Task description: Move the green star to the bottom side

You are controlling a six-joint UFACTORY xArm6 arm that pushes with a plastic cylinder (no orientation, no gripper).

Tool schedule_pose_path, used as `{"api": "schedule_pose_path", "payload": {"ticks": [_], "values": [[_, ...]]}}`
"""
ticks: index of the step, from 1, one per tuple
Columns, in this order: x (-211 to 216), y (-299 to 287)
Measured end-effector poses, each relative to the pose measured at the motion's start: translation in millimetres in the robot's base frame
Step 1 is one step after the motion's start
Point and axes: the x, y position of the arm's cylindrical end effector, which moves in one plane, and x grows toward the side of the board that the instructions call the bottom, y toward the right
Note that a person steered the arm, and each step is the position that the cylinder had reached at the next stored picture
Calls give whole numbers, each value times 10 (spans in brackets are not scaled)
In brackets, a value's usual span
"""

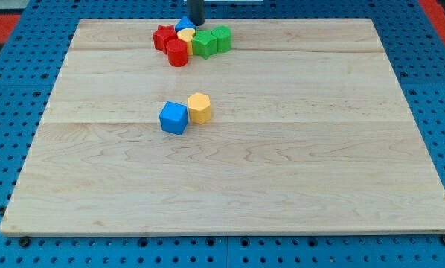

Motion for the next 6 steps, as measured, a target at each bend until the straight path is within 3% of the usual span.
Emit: {"api": "schedule_pose_path", "payload": {"ticks": [1,2,5,6], "values": [[69,-576],[69,-646],[332,800],[438,767]]}}
